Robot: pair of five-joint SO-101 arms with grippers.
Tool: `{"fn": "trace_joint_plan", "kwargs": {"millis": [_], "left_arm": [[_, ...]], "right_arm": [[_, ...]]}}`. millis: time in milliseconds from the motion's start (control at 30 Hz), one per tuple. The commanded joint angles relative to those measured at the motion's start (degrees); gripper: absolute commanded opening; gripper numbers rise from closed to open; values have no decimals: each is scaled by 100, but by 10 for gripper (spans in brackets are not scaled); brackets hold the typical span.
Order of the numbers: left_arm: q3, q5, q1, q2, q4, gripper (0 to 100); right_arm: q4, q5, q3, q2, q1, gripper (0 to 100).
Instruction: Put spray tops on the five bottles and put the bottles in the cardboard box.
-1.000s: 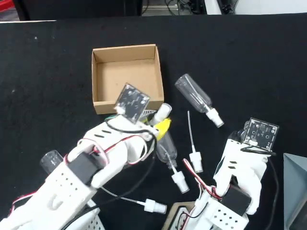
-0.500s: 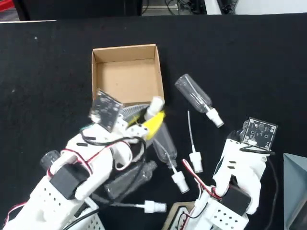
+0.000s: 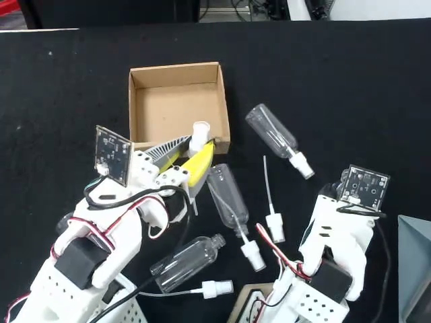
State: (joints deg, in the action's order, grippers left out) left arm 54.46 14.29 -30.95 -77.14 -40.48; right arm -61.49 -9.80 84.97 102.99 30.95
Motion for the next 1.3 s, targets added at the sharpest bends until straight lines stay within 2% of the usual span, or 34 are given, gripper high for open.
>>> {"fn": "trace_joint_plan", "kwargs": {"millis": [0,367,600,800,933,1067,1267], "left_arm": [[-22,44,40,-141,105,97],[-84,844,884,-141,123,98],[-48,888,971,-141,123,94],[-31,897,971,-141,123,90],[-40,897,963,-141,185,28],[286,897,963,-141,774,27],[1182,897,971,-141,2303,28]], "right_arm": [[149,167,-224,549,-422,68],[695,158,-224,549,-1134,68],[818,149,-224,549,-1512,68],[1495,149,-145,549,-1829,68],[1670,149,-145,558,-2084,68],[1925,149,-145,558,-2338,68],[2365,149,-136,558,-2752,66]]}}
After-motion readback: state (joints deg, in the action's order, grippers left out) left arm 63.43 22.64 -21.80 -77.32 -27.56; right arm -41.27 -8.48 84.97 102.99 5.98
